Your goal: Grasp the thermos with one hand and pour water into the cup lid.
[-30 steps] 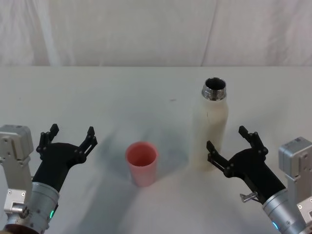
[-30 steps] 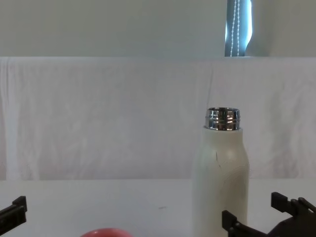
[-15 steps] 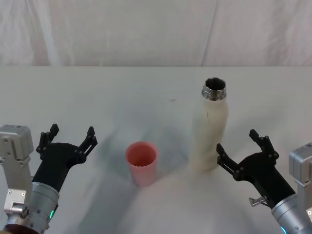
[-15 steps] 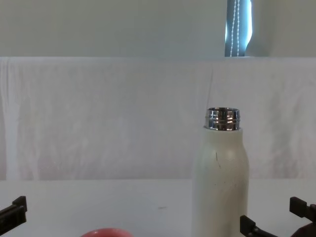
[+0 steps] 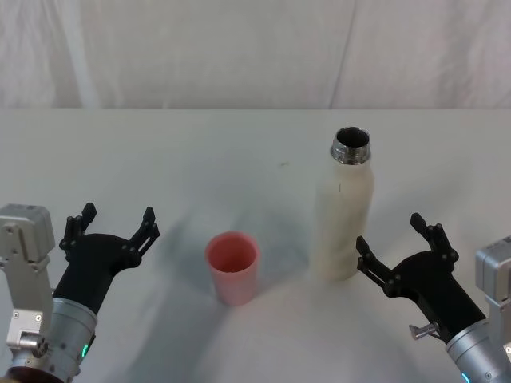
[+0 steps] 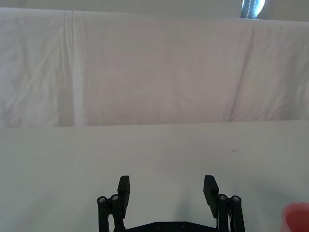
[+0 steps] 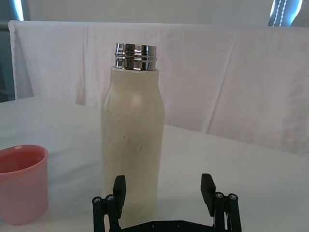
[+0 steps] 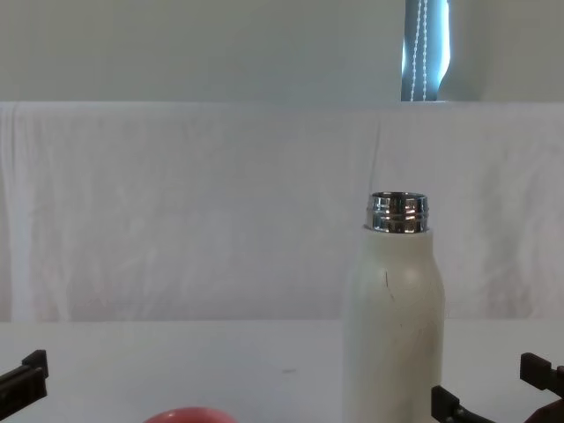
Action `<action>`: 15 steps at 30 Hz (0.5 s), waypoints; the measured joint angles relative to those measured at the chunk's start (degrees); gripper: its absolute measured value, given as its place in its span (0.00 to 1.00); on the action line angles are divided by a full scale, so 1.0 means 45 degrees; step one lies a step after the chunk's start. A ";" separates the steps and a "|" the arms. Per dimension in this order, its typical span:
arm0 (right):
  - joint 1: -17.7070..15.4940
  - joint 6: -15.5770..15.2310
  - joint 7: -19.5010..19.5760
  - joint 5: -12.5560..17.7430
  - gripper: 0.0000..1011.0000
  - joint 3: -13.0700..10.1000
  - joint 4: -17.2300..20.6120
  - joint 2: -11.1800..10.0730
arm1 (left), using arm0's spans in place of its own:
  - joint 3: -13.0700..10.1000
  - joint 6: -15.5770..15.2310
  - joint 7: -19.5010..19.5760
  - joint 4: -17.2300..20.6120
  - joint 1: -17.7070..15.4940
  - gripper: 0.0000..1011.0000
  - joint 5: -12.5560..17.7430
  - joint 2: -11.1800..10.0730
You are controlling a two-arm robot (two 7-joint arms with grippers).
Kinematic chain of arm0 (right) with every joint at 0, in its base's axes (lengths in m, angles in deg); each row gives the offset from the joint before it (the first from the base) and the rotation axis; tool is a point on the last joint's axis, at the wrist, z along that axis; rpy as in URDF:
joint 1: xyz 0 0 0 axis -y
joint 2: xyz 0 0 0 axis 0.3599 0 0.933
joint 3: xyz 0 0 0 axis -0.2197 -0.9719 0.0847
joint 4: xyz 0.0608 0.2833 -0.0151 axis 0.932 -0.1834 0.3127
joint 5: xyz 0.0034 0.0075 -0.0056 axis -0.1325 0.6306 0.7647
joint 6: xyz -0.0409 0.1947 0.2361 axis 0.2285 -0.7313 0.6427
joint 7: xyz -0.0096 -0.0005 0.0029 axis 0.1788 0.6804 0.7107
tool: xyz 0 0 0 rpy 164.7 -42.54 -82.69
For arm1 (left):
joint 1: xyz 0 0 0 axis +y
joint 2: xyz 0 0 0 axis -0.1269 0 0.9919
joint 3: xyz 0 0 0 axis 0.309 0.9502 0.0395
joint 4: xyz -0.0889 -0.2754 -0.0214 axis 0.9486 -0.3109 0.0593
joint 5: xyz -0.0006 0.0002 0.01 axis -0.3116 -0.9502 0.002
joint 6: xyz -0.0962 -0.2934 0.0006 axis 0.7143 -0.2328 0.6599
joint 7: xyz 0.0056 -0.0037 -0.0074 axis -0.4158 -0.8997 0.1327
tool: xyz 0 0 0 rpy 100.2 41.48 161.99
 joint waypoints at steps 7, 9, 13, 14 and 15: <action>0.0007 0.0000 -0.0007 0.0002 0.99 0.0009 0.0000 0.0001 | 0.0000 0.0000 0.0000 0.0000 0.0000 0.99 0.0000 0.0000; 0.0009 0.0000 -0.0009 0.0003 0.99 0.0012 0.0000 0.0000 | -0.0001 0.0000 0.0000 0.0000 0.0000 0.99 0.0000 0.0000; 0.0014 0.0000 -0.0012 0.0003 0.99 0.0016 -0.0001 0.0000 | 0.0000 0.0000 0.0000 0.0000 0.0000 0.99 0.0000 0.0000; 0.0015 0.0000 -0.0013 0.0004 0.99 0.0018 0.0000 0.0001 | 0.0000 -0.0001 0.0000 0.0000 0.0000 0.99 0.0000 0.0000; 0.0017 0.0000 -0.0013 0.0003 0.99 0.0018 -0.0001 0.0000 | 0.0000 0.0000 0.0000 0.0000 0.0000 0.99 0.0000 0.0000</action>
